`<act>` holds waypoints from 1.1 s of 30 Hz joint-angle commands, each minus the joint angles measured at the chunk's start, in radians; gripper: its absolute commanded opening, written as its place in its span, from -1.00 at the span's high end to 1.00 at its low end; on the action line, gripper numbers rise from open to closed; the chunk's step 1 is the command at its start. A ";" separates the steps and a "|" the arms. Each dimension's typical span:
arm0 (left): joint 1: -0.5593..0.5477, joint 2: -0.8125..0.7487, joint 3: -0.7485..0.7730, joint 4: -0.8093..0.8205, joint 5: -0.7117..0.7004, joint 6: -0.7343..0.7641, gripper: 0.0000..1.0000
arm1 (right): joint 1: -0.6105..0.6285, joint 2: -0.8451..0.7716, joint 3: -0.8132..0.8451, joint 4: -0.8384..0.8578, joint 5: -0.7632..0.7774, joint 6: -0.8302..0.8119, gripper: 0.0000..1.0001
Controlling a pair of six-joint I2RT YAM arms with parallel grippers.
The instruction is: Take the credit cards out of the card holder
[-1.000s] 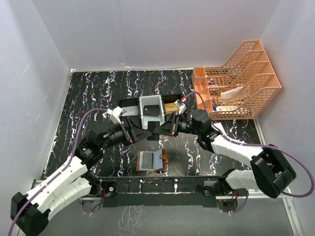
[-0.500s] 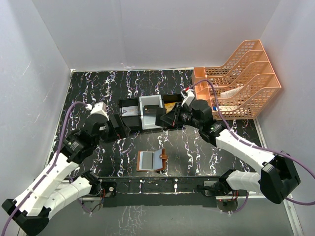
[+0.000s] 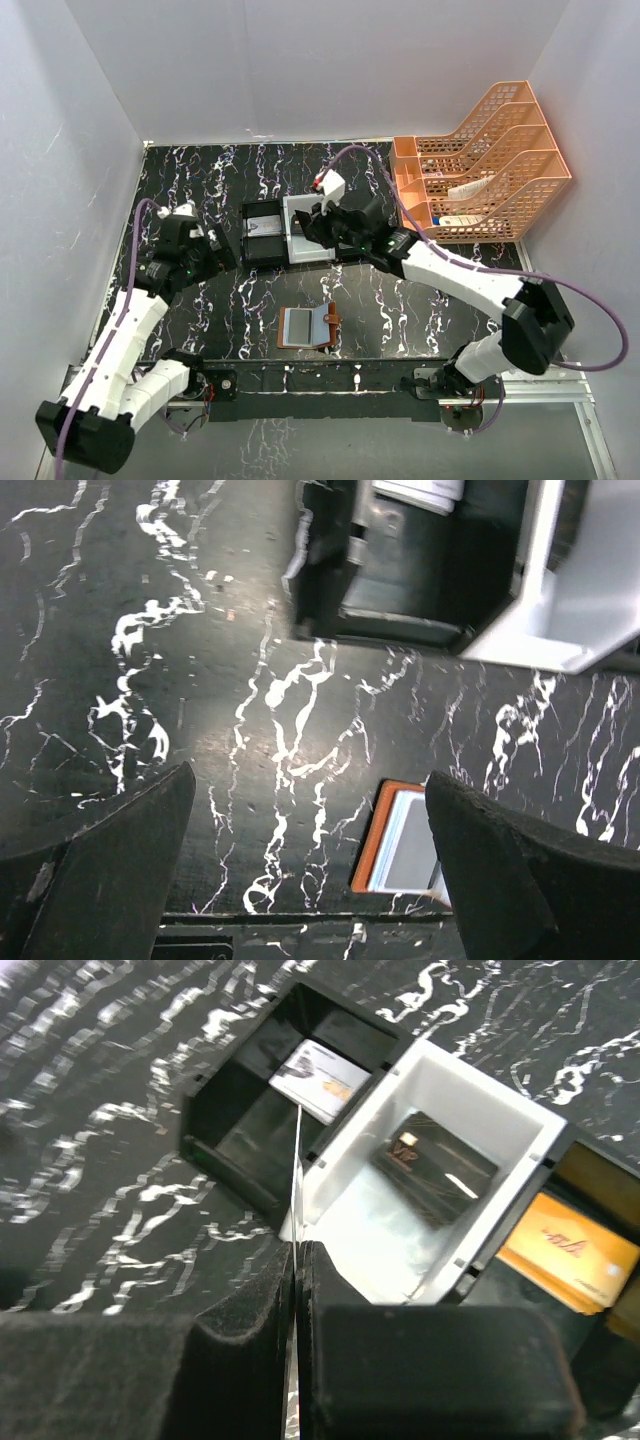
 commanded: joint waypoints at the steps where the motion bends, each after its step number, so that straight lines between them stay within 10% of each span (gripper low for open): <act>1: 0.190 0.016 -0.011 0.050 0.220 0.108 -0.97 | 0.015 0.081 0.094 -0.020 0.149 -0.254 1.00; 14: 0.260 -0.047 -0.108 0.197 0.198 0.163 -0.97 | 0.014 0.308 0.169 0.113 0.151 -0.719 1.00; 33: 0.259 -0.090 -0.163 0.227 0.116 0.153 -0.97 | -0.066 0.584 0.349 0.163 0.121 -0.854 1.00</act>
